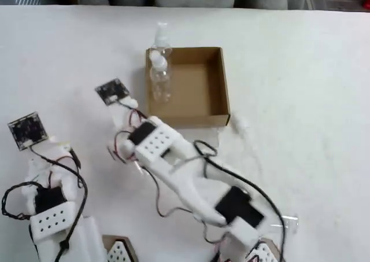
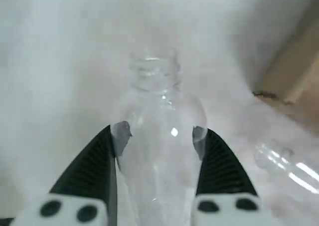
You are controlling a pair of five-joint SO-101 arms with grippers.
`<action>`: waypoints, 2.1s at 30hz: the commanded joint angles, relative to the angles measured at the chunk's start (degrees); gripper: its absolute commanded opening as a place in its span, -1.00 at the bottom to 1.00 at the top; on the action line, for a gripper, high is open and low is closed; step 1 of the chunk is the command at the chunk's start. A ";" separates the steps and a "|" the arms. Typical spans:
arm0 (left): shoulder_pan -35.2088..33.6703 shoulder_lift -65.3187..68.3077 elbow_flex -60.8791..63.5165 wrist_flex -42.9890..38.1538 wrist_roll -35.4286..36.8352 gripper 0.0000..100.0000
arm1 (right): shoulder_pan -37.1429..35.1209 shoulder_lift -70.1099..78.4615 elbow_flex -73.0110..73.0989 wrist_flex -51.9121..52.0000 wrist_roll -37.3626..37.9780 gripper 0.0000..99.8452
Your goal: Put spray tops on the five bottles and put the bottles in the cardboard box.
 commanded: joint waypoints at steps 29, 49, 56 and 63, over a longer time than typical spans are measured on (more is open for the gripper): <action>2.33 -1.19 -5.71 6.51 2.99 -0.66 | 13.32 -3.65 -32.18 46.29 17.23 -0.80; 19.47 -1.19 -17.85 23.47 2.90 -0.93 | 43.21 -40.22 27.25 10.33 18.02 -0.97; 26.07 -1.10 -18.81 26.11 8.44 -0.92 | 44.18 -39.34 32.18 5.93 18.29 -0.97; 28.26 1.01 -20.04 26.02 8.62 -0.92 | 44.18 -36.35 30.95 5.85 18.29 -0.97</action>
